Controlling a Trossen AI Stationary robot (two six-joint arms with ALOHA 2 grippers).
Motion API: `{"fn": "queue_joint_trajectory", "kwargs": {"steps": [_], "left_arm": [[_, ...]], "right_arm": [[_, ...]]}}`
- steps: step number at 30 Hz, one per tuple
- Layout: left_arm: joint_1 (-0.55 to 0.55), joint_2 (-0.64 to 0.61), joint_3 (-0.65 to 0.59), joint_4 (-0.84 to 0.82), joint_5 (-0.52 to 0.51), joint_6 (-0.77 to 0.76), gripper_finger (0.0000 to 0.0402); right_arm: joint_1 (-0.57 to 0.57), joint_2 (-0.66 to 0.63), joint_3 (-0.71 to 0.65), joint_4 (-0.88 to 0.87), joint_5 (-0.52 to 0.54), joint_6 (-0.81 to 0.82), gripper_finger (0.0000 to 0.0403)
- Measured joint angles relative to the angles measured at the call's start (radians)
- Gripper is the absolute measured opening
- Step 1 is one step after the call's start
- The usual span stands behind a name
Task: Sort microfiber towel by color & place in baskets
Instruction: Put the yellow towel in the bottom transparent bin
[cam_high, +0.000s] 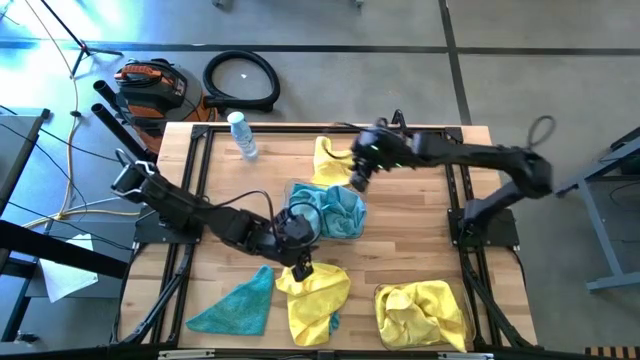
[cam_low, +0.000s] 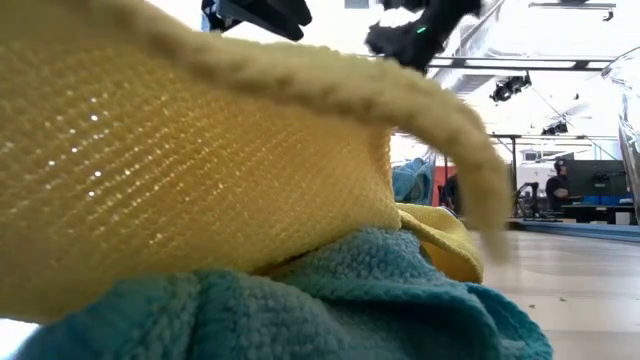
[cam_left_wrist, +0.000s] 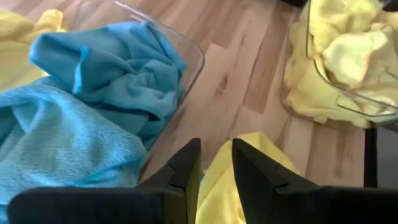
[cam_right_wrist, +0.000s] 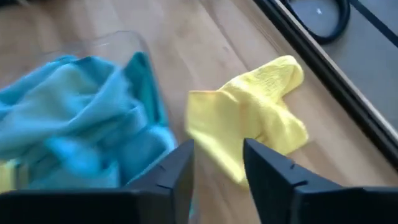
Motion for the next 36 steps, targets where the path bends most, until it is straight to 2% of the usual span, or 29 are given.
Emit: {"fn": "queue_joint_trajectory", "kwargs": {"steps": [7,12,16,23,30,33,36], "left_arm": [[-0.03,0.017,0.0,-0.003,0.038,-0.092,0.0077],[-0.066,0.017,0.0,-0.033,0.028,-0.13,0.0077],[-0.078,0.017,0.0,-0.05,0.016,-0.147,0.0077],[-0.077,0.017,0.0,-0.07,0.013,-0.147,0.0077],[-0.074,0.017,0.0,-0.074,0.013,-0.14,0.0077],[-0.074,0.017,0.0,-0.073,0.011,-0.14,0.0077],[-0.074,0.017,0.0,-0.073,0.011,-0.139,0.0077]], "right_arm": [[-0.085,0.301,0.265,-0.127,-0.002,-0.014,0.0205],[-0.147,0.452,0.345,-0.179,-0.007,0.026,0.0242],[-0.168,0.544,0.373,-0.209,-0.011,0.03,0.0255],[-0.174,0.644,0.37,-0.232,-0.019,0.049,0.0257],[-0.176,0.718,0.374,-0.213,-0.097,0.023,0.0252],[-0.177,0.74,0.376,-0.216,-0.095,0.021,0.0226],[-0.179,0.742,0.374,-0.216,-0.085,-0.001,0.0174]]}}
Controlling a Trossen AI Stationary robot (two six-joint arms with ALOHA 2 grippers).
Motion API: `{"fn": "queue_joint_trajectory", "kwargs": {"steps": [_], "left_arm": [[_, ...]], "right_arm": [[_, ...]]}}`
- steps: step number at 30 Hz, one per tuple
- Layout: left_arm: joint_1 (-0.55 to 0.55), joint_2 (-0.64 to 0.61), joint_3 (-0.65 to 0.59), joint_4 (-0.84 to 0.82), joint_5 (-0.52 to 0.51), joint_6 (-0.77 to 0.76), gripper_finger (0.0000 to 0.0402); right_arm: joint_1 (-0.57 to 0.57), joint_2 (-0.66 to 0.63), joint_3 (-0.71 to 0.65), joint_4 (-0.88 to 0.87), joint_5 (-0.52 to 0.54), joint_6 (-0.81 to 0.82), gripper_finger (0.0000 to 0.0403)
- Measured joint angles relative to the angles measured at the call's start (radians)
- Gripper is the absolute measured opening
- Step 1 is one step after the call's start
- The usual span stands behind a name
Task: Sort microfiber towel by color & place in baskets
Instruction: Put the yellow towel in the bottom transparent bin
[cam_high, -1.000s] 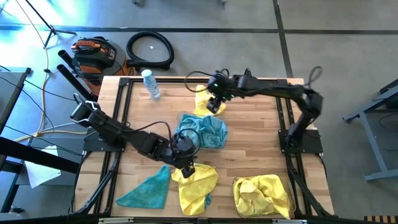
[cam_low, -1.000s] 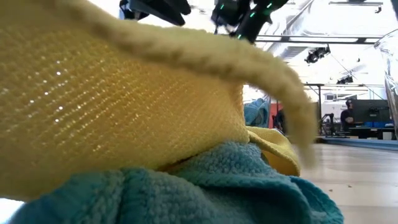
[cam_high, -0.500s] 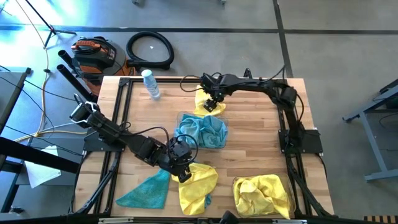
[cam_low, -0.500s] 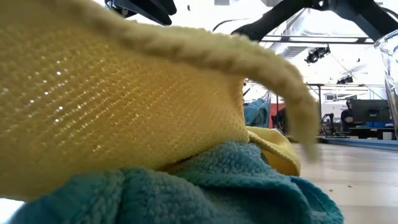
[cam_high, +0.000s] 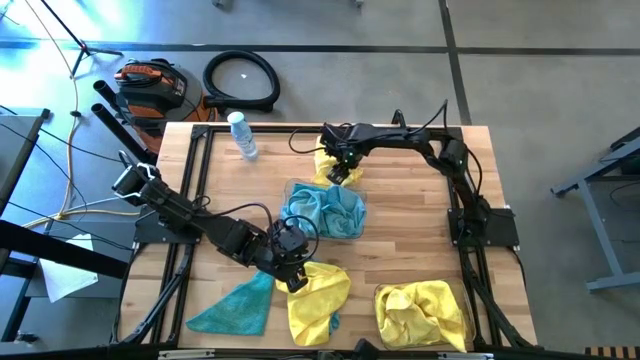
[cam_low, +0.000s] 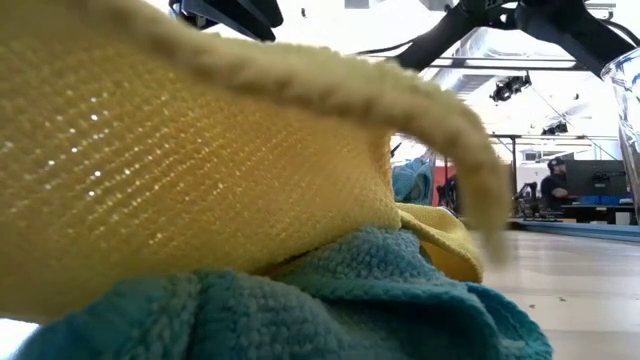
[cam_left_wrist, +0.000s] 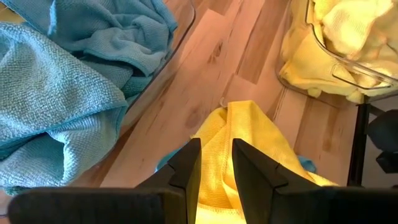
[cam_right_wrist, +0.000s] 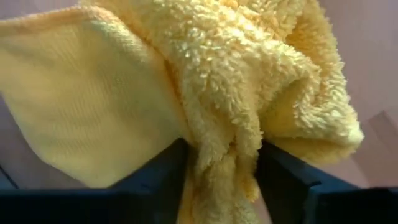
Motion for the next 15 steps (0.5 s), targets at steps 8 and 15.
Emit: {"fn": "queue_joint_trajectory", "kwargs": {"steps": [8,15], "left_arm": [[0.009,0.0,0.0,-0.005,-0.031,-0.026,0.0077],[0.027,-0.003,-0.001,-0.019,-0.03,-0.026,0.0077]], "right_arm": [[-0.039,-0.065,-0.007,0.001,0.008,-0.056,0.0011],[-0.049,-0.238,-0.006,-0.037,0.048,-0.064,0.0016]]}}
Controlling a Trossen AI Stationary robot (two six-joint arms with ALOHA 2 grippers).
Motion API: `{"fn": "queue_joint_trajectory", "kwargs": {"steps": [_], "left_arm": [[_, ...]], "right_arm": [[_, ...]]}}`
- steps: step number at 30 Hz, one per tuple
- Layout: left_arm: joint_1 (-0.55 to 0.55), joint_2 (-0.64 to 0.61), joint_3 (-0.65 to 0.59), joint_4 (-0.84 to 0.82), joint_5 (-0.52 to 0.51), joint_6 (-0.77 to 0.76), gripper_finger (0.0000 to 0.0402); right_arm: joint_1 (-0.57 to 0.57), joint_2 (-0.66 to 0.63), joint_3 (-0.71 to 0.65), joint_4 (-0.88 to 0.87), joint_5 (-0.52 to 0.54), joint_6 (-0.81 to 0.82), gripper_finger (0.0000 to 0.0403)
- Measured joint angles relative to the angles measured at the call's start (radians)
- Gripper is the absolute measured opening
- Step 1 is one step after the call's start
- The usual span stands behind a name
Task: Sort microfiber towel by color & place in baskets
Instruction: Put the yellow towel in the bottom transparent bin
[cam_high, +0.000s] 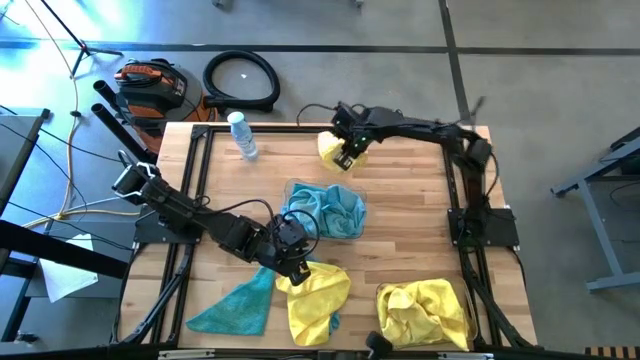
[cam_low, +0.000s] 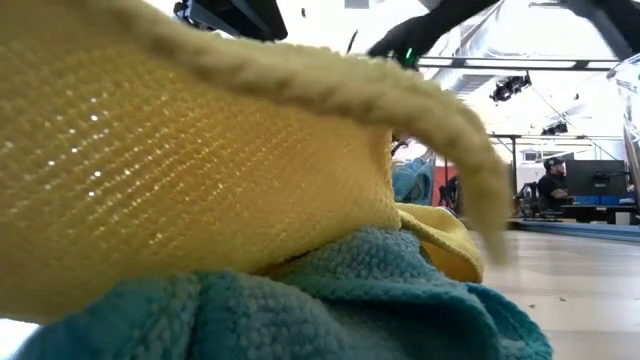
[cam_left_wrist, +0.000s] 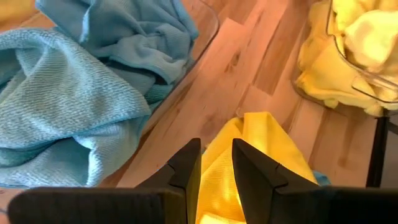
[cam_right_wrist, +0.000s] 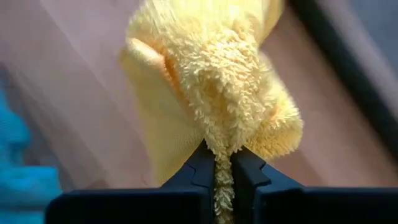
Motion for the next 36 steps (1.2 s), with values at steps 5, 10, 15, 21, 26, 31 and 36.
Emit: {"fn": "queue_joint_trajectory", "kwargs": {"steps": [5,10,15,21,26,31,36], "left_arm": [[0.001,0.0,0.0,-0.011,0.009,0.045,0.0077],[0.001,0.0,0.0,-0.011,0.021,0.097,0.0077],[0.001,0.0,0.0,-0.012,0.074,0.14,0.0077],[0.001,0.0,0.0,-0.027,0.123,0.183,0.0077],[0.001,-0.001,0.0,-0.083,0.124,0.186,0.0077],[0.0,-0.001,0.0,-0.136,0.124,0.186,0.0077],[-0.012,-0.001,0.0,-0.138,0.145,0.213,0.0077]], "right_arm": [[0.031,-0.197,0.002,-0.026,0.08,-0.004,0.0009],[0.093,-0.411,0.002,-0.107,0.127,0.067,0.0005],[0.226,-0.609,0.002,-0.221,0.213,0.208,0.0004],[0.492,-0.777,0.003,-0.37,0.315,0.518,0.0002],[0.823,-0.799,0.004,-0.56,0.442,0.897,0.0001],[1.136,-0.719,0.001,-0.613,0.486,1.209,0.0001],[1.375,-0.622,0.0,-0.614,0.484,1.517,0.0]]}}
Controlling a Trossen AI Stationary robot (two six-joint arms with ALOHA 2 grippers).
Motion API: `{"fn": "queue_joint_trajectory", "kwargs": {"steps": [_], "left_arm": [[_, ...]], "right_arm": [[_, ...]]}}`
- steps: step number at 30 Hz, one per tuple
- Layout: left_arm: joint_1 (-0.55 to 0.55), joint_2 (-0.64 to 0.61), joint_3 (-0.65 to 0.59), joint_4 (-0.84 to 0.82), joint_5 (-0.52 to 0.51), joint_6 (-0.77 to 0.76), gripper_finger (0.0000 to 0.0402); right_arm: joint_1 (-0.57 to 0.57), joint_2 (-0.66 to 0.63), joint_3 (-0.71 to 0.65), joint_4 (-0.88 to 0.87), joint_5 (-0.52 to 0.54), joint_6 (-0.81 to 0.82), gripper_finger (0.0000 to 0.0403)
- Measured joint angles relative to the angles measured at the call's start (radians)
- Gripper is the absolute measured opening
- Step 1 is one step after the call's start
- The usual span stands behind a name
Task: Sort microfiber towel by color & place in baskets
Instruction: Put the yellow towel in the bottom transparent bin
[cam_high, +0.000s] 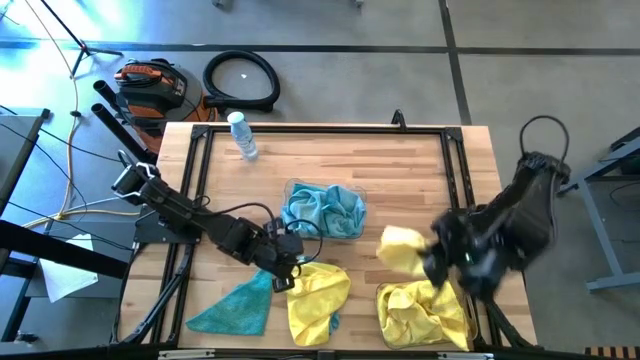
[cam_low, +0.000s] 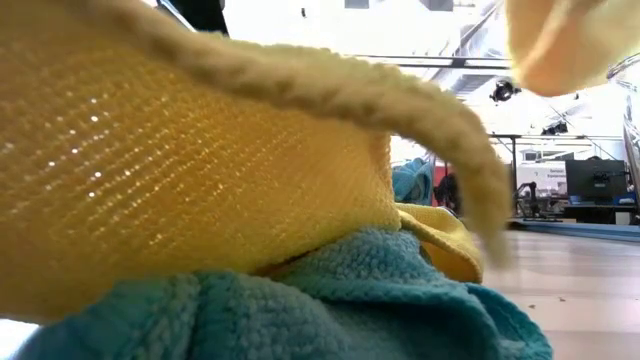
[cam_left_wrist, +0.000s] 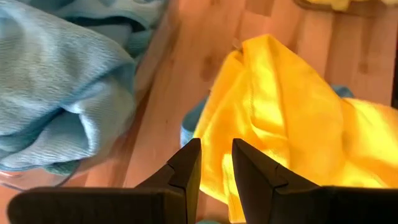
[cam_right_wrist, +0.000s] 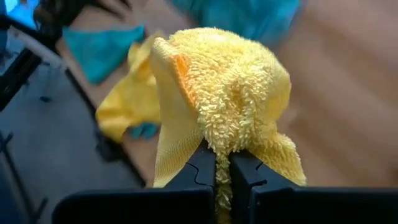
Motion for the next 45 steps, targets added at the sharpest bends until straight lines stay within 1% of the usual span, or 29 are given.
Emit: {"fn": "queue_joint_trajectory", "kwargs": {"steps": [3,5,7,9,12,15,18,22,27,30,34,37,40,45], "left_arm": [[-0.006,0.0,0.0,0.0,0.004,0.016,0.0077],[-0.009,0.0,0.0,0.0,0.006,0.024,0.0077],[-0.01,0.0,0.0,0.0,0.006,0.025,0.0077],[-0.01,0.0,0.0,0.0,0.008,0.025,0.0077],[-0.01,0.0,0.0,0.0,0.02,0.045,0.0077],[-0.01,0.0,0.0,0.001,0.025,0.058,0.0077],[-0.01,0.0,0.0,0.002,0.025,0.058,0.0077],[-0.01,0.0,0.0,0.004,0.025,0.058,0.0077],[-0.014,0.0,0.0,0.005,0.025,0.052,0.0077],[-0.02,0.0,0.0,0.005,0.025,0.051,0.0077],[-0.03,0.0,0.0,0.009,0.025,0.048,0.0077],[-0.036,0.0,0.0,0.012,0.025,0.032,0.0077],[-0.037,0.0,0.0,0.029,0.025,0.032,0.0077],[-0.038,0.0,0.0,0.05,0.024,0.032,0.0077]], "right_arm": [[0.115,0.06,0.0,0.017,-0.039,0.168,0.0],[0.184,0.095,0.0,0.068,-0.07,0.239,0.0],[0.244,0.128,0.0,0.156,-0.084,0.278,0.0],[0.29,0.156,0.0,0.252,-0.075,0.285,0.0],[0.325,0.189,0.0,0.353,-0.057,0.284,0.0],[0.323,0.217,0.0,0.348,-0.056,0.303,0.0],[0.307,0.232,0.0,0.338,-0.055,0.289,0.0],[0.276,0.252,0.0,0.271,-0.06,0.31,0.0],[0.226,0.309,0.0,0.146,-0.177,0.318,0.0],[0.195,0.356,0.0,0.121,-0.191,0.262,0.0],[0.149,0.423,0.0,0.123,-0.225,0.148,0.0],[0.119,0.483,0.0,0.141,-0.286,0.055,0.0],[0.101,0.542,0.0,0.162,-0.341,0.007,0.0],[0.098,0.608,0.0,0.236,-0.341,-0.049,0.0]]}}
